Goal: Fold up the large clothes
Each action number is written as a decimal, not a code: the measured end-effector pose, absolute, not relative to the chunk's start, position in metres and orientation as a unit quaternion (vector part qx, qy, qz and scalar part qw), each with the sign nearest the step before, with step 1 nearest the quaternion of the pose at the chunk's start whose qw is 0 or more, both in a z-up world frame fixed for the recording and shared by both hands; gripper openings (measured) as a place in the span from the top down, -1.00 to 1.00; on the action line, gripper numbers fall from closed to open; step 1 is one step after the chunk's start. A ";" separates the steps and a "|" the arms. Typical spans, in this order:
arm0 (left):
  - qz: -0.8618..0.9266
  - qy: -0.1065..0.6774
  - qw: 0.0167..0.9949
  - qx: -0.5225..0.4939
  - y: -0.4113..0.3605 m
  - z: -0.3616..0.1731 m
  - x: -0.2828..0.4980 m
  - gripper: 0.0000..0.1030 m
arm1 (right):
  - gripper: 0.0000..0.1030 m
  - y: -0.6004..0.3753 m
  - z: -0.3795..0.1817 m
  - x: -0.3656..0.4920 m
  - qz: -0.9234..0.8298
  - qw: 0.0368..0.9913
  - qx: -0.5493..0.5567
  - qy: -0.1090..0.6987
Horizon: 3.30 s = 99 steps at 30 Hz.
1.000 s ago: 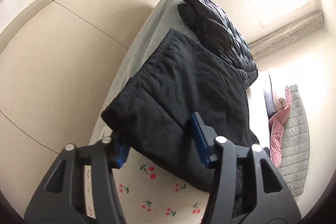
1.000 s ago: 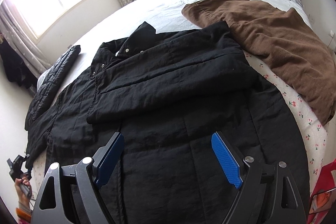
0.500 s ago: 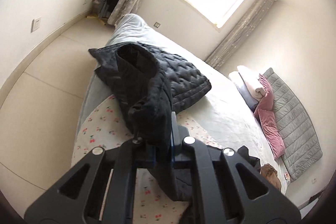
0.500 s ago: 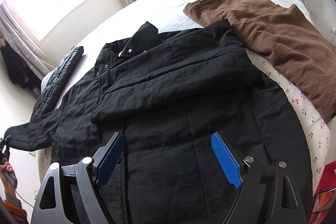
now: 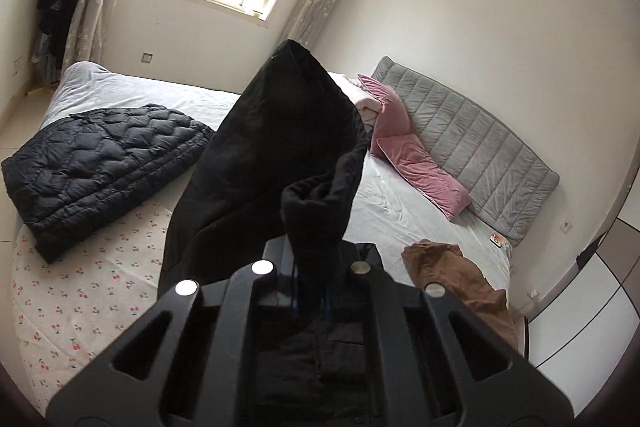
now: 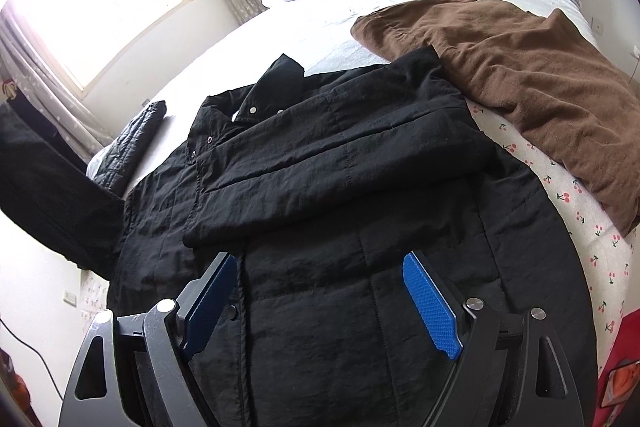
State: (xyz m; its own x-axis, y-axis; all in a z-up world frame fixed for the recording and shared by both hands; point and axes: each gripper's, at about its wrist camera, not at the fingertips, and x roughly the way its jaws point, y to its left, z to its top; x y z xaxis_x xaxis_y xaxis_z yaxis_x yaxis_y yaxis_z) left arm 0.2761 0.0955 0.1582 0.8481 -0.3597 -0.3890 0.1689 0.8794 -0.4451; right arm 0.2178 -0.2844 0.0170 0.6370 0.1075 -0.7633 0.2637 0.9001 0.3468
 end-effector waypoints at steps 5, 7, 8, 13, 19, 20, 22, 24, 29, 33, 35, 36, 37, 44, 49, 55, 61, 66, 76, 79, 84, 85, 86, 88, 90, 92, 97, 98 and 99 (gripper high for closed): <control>-0.215 0.295 0.916 -0.169 0.012 0.129 0.288 0.79 | -0.68 -0.288 0.014 0.217 -0.046 0.875 0.227 0.424; -0.281 0.346 0.885 -0.134 -0.024 0.111 0.289 0.34 | -0.68 -0.291 0.013 0.216 -0.045 0.875 0.231 0.424; -0.306 0.367 0.871 -0.116 -0.037 0.104 0.287 0.21 | -0.68 -0.293 0.013 0.216 -0.045 0.875 0.232 0.424; -0.299 0.337 0.892 -0.034 -0.045 0.098 0.259 -0.36 | -0.68 -0.298 0.010 0.215 -0.046 0.873 0.236 0.425; -0.245 0.361 0.900 -0.020 0.001 0.072 0.270 -0.37 | -0.68 -0.297 0.006 0.216 -0.035 0.869 0.248 0.427; -0.234 0.367 0.900 -0.024 0.012 0.063 0.273 -0.37 | -0.68 -0.295 0.006 0.217 -0.033 0.869 0.246 0.428; -0.210 0.384 0.899 -0.036 0.034 0.042 0.280 -0.34 | -0.68 -0.291 0.005 0.217 -0.026 0.870 0.245 0.427; -0.191 0.399 0.895 -0.058 0.057 0.021 0.287 -0.12 | -0.68 -0.288 0.004 0.220 -0.014 0.870 0.250 0.424; -0.147 0.428 0.883 -0.122 0.106 -0.019 0.299 0.42 | -0.67 -0.274 -0.008 0.241 0.066 0.854 0.314 0.410; -0.139 0.428 0.882 -0.142 0.126 -0.028 0.306 0.61 | -0.61 -0.254 -0.029 0.273 0.104 0.840 0.316 0.428; -0.143 0.427 0.880 -0.149 0.128 -0.029 0.310 0.66 | -0.51 -0.246 -0.046 0.289 0.096 0.833 0.314 0.446; -0.148 0.426 0.879 -0.152 0.127 -0.030 0.312 0.66 | -0.34 -0.242 -0.054 0.296 0.094 0.827 0.318 0.455; -0.152 0.427 0.878 -0.152 0.125 -0.032 0.315 0.67 | 0.12 -0.239 -0.061 0.301 0.097 0.821 0.325 0.460; -0.209 0.408 0.879 -0.132 0.097 -0.029 0.316 0.69 | 0.74 -0.238 -0.020 0.304 0.108 0.860 0.295 0.402; -0.225 0.441 0.862 -0.109 0.073 -0.051 0.318 0.69 | 0.68 -0.247 -0.003 0.312 0.059 0.884 0.236 0.400; -0.199 0.483 0.849 -0.071 0.056 -0.078 0.316 0.60 | 0.24 -0.253 -0.034 0.298 0.013 0.858 0.187 0.478; -0.181 0.463 0.866 -0.058 0.058 -0.033 0.281 -0.36 | -0.23 -0.268 -0.010 0.257 0.013 0.866 0.187 0.464; -0.158 0.451 0.878 -0.018 0.059 0.001 0.231 -0.63 | -0.34 -0.268 0.006 0.221 0.013 0.871 0.161 0.464; -0.182 0.459 0.870 -0.001 0.053 -0.008 0.141 -0.68 | -0.35 -0.311 -0.018 0.149 -0.061 0.853 0.146 0.497; -0.182 0.473 0.862 0.007 0.047 -0.019 0.126 -0.68 | -0.35 -0.331 -0.030 0.131 -0.070 0.842 0.161 0.511; -0.176 0.477 0.861 0.021 0.042 -0.024 0.115 -0.68 | -0.35 -0.362 -0.030 0.113 -0.055 0.850 0.172 0.495; -0.173 0.477 0.861 0.026 0.042 -0.023 0.117 -0.68 | -0.35 -0.369 -0.029 0.112 -0.054 0.854 0.172 0.489; -0.168 0.477 0.862 0.029 0.042 -0.021 0.120 -0.68 | -0.35 -0.375 -0.026 0.112 -0.058 0.856 0.169 0.485; -0.171 0.471 0.864 0.032 0.044 -0.016 0.127 -0.68 | -0.35 -0.384 -0.018 0.117 -0.067 0.864 0.154 0.475; -0.175 0.460 0.870 0.037 0.045 -0.010 0.136 -0.68 | -0.34 -0.392 -0.012 0.129 -0.066 0.875 0.135 0.461; -0.173 0.451 0.875 0.039 0.045 -0.006 0.148 -0.68 | -0.34 -0.399 -0.011 0.146 -0.065 0.882 0.115 0.453; -0.181 0.453 0.873 0.007 0.045 -0.009 0.189 -0.68 | -0.14 -0.407 -0.020 0.198 -0.071 0.884 0.073 0.456; -0.185 0.453 0.872 0.002 0.044 -0.011 0.197 -0.68 | -0.11 -0.407 -0.023 0.208 -0.074 0.883 0.063 0.459; -0.187 0.451 0.873 0.000 0.042 -0.013 0.205 -0.68 | -0.05 -0.407 -0.027 0.218 -0.077 0.882 0.053 0.462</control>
